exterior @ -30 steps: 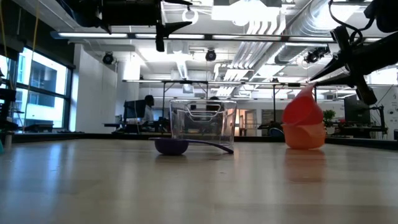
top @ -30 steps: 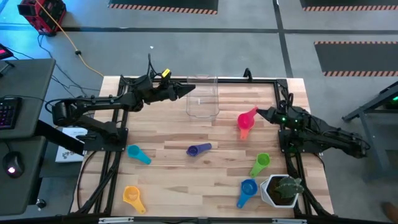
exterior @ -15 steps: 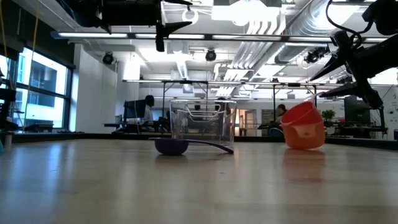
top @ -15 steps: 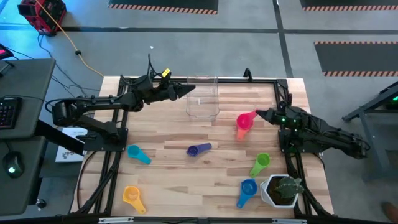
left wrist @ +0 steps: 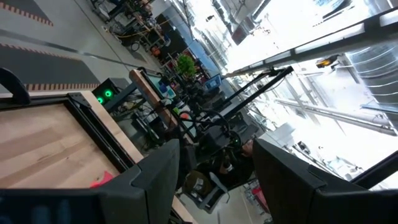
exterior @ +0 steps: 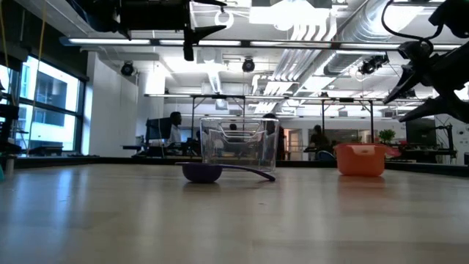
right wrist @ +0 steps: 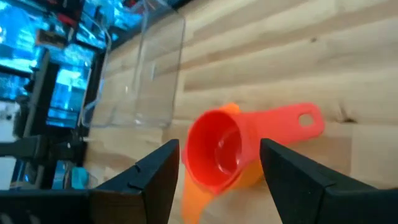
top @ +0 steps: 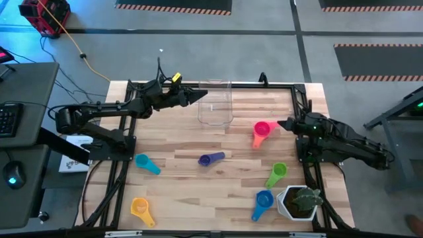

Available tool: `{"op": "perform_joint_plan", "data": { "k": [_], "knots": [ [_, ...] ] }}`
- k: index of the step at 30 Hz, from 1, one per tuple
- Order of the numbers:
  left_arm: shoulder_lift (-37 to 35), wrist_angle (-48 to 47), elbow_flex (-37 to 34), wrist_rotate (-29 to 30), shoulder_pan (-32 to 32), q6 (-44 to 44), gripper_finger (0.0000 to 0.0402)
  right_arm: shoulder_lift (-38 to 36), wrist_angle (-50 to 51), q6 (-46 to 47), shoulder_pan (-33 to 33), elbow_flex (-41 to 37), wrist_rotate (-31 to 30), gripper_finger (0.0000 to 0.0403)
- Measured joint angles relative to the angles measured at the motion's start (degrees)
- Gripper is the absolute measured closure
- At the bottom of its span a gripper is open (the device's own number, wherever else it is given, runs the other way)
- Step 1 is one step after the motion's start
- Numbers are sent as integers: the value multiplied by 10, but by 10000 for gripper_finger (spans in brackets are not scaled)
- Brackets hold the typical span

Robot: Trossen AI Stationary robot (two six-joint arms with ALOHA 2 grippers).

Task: Nest measuring cups in basket
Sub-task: Stack the pink measuring cup on top of the orange measuring cup

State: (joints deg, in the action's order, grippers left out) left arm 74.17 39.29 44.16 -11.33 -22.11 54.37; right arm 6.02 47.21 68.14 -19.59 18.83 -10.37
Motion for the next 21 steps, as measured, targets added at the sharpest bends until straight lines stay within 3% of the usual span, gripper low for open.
{"op": "perform_joint_plan", "data": {
  "k": [9, 12, 17, 21],
  "knots": [
    [0, 0, 0, 0, 0, 0, 207, 31, 10, -3, 0, 33, 19, 195],
    [0, 0, 0, 0, 0, 0, 207, 84, 10, 2, 0, 32, 30, 243],
    [0, 0, 0, 0, 0, 0, 207, 196, -61, -34, -23, 32, 23, 384],
    [0, 0, 0, 0, 0, 0, 207, 279, -89, -65, -76, 32, 34, 389]
  ]
}}
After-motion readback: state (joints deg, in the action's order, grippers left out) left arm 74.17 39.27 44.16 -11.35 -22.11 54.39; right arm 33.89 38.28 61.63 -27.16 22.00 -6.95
